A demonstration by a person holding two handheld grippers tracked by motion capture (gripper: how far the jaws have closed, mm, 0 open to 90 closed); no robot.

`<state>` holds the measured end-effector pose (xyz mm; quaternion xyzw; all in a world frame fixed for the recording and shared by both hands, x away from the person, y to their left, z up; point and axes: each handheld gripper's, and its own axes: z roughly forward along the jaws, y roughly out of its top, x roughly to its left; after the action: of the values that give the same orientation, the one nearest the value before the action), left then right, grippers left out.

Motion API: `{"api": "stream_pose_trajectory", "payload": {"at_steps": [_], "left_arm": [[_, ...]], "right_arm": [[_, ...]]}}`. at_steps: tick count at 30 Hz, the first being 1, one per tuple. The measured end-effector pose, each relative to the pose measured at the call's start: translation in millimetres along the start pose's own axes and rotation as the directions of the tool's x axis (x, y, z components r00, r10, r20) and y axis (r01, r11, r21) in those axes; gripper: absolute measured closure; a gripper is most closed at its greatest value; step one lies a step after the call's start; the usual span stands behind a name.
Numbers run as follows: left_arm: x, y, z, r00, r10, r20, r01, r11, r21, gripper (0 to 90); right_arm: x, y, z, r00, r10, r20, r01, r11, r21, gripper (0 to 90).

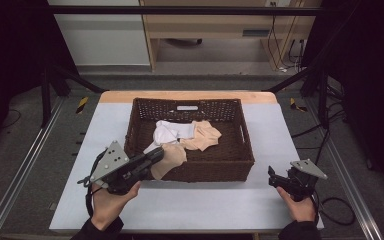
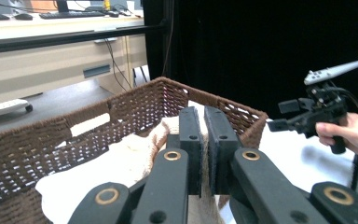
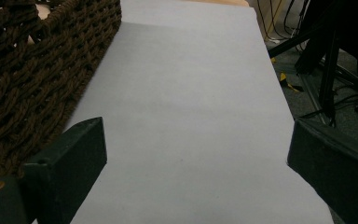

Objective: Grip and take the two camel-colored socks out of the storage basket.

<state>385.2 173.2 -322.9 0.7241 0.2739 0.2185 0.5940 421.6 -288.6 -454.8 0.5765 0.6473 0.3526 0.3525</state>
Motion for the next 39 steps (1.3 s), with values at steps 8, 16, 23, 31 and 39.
{"api": "stream_pose_trajectory", "payload": {"at_steps": [8,16,23,31,39], "left_arm": [[-14.8,-20.0,-7.0,0.9990,0.023,0.038,-0.026,0.9976,0.065,85.7],[-18.2,-47.6,-3.4,0.9985,0.007,0.054,-0.014,0.9893,0.145,85.7],[-17.6,-75.6,1.6,0.9978,-0.025,0.062,0.011,0.9750,0.222,85.7],[-13.4,-106.5,17.9,0.9974,-0.048,0.054,0.027,0.9418,0.335,85.7],[-11.5,-122.7,28.2,0.9987,-0.037,0.037,0.019,0.9183,0.395,79.6]], "right_arm": [[0.5,0.0,-1.3,1.0000,0.004,0.000,-0.004,1.000,0.000,4.9],[1.0,-0.1,-1.6,1.0000,0.002,-0.002,-0.002,1.000,-0.001,4.9],[1.6,-0.5,-1.3,1.0000,-0.003,-0.005,0.003,1.000,0.002,4.9],[3.2,-1.7,0.4,0.9998,-0.017,-0.012,0.017,1.000,0.011,4.9],[3.9,-2.2,0.7,0.9997,-0.019,-0.016,0.019,1.000,0.017,4.9]]}}
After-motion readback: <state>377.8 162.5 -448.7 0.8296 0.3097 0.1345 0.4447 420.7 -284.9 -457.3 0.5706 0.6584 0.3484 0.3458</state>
